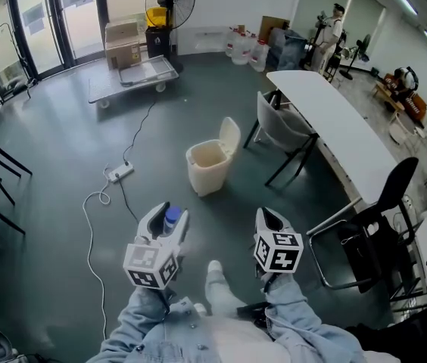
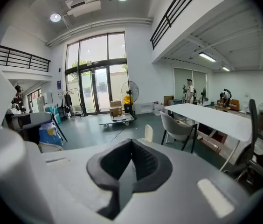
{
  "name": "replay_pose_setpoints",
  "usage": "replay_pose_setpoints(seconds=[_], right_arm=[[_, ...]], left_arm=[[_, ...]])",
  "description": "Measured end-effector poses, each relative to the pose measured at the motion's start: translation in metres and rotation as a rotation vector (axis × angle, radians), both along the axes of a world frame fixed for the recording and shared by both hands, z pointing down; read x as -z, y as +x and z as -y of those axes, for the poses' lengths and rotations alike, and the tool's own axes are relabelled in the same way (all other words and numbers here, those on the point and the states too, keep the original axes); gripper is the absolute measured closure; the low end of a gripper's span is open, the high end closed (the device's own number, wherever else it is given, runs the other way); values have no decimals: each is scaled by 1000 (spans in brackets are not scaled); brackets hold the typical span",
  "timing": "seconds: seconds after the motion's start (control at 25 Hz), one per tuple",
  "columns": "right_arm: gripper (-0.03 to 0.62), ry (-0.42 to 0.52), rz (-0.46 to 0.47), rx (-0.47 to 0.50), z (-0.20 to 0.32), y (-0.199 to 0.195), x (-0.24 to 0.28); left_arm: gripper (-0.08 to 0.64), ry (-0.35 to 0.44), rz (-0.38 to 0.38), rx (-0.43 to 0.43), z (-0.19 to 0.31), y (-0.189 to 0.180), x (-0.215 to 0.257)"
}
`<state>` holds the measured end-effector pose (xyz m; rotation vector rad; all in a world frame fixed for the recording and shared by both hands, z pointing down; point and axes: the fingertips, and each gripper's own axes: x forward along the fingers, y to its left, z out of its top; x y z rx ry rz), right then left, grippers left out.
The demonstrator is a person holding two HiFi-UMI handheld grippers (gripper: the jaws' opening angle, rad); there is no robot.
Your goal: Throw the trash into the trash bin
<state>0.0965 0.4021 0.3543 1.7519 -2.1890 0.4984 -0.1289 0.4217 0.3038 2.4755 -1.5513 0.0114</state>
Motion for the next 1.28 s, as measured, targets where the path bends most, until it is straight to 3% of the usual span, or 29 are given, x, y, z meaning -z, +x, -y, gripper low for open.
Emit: replay_pose_setpoints(seconds=[0.96, 1.28], right_arm=[[589, -47, 48, 41, 247, 38, -18], [589, -52, 64, 48, 301, 50, -23]], left_arm=[[350, -37, 19, -9, 235, 50, -9], [350, -27, 15, -1, 287, 60, -7]])
